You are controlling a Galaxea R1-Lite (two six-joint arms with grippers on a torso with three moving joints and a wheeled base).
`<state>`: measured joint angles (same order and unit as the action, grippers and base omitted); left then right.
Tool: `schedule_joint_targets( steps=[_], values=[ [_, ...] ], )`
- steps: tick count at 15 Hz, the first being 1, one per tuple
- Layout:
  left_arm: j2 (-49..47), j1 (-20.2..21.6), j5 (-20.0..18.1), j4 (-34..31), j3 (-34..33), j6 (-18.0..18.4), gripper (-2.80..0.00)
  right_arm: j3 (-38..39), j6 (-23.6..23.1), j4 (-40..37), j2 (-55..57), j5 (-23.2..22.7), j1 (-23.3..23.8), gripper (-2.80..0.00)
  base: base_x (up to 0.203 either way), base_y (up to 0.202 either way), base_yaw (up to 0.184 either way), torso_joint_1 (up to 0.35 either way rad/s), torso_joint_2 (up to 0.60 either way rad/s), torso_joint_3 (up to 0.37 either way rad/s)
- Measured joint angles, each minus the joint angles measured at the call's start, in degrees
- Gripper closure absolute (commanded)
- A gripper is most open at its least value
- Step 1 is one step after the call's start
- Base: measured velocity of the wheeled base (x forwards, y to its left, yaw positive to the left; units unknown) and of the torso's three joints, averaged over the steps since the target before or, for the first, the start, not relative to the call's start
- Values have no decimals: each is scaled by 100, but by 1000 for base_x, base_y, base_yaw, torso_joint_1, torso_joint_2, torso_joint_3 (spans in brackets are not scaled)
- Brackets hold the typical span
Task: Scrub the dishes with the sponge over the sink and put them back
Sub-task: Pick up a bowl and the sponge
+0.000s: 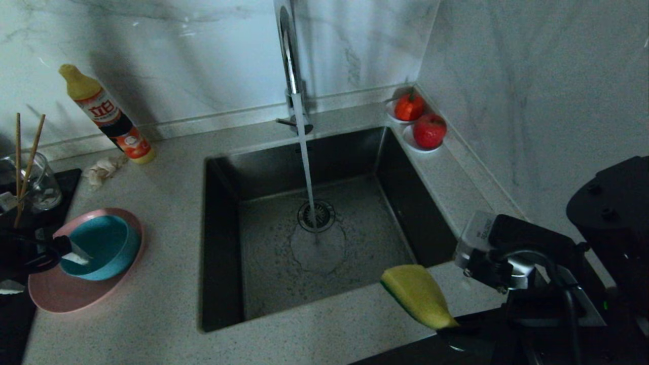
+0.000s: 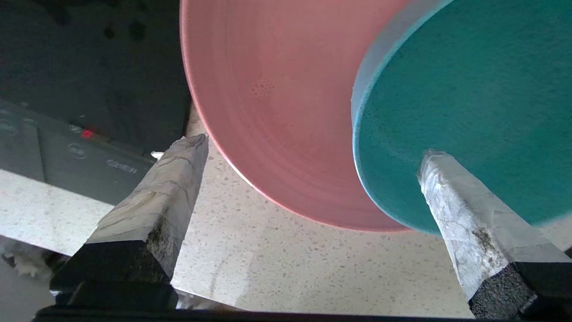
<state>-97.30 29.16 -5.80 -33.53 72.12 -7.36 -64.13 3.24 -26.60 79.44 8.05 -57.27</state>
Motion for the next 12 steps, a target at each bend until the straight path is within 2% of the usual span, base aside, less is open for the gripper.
schedule_joint_targets(
  steps=[12],
  values=[
    [-434,158,-13,133,-21,3,-280,0,1,6,63,-2,2,0,0,0,0,0,0,0]
  ],
)
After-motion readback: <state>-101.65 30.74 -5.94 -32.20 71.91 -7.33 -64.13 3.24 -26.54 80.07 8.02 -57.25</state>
